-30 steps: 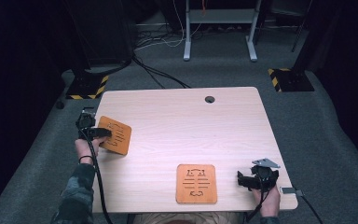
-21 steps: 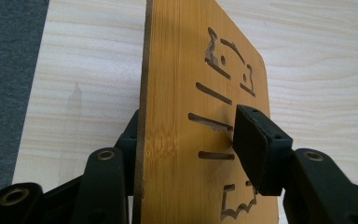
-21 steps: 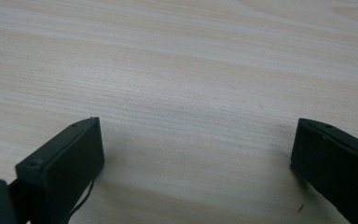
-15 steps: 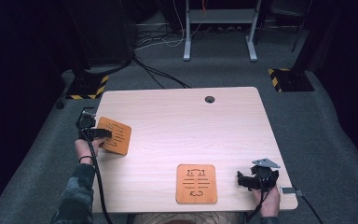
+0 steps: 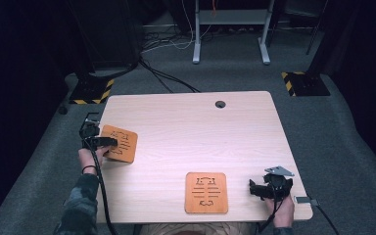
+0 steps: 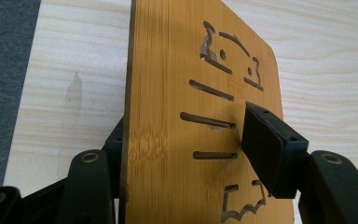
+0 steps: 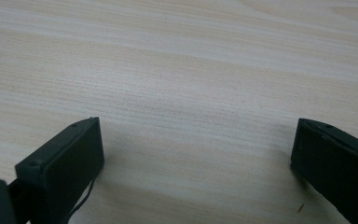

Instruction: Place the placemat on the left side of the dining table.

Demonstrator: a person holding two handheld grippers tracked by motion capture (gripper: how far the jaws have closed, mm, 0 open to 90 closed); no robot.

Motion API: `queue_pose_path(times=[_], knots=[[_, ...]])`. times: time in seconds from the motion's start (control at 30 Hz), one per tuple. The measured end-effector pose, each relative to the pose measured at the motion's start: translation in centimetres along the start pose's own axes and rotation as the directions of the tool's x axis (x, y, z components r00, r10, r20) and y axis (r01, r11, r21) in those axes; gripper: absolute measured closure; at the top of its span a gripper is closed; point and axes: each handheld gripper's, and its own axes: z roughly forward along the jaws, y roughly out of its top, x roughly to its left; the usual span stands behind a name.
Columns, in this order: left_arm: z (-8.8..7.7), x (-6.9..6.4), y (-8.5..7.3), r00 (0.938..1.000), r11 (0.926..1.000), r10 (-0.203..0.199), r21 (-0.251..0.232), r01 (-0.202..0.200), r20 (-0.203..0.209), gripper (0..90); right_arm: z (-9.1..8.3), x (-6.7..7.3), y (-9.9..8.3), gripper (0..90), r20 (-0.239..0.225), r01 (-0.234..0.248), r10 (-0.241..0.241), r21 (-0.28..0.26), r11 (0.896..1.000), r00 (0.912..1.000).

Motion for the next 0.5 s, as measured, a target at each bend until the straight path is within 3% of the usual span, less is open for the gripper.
queue_pose_path(times=[0.07,0.1,0.33,0.5], knots=[[0.10,-0.06,-0.03,0.9998,0.9998,-0.019,-0.002,0.019,0.000,40.8,0.00,0.00,0.00,1.6,0.000,0.000,0.000,0.000,1.000,1.0000],[0.10,0.07,0.01,1.0000,1.0000,0.000,0.009,0.000,0.000,40.2,0.00,-0.01,0.00,1.6,0.000,0.000,0.000,0.000,1.000,1.0000],[0.52,0.15,-0.02,0.9998,0.9997,-0.018,0.019,0.018,0.001,36.4,0.00,0.00,0.00,1.6,0.000,0.000,0.000,0.000,1.000,1.0000],[0.53,0.26,-0.01,0.9999,0.9996,-0.009,0.027,0.009,0.007,36.2,0.00,-0.01,0.00,1.6,0.000,0.000,0.000,0.000,1.000,1.0000]])
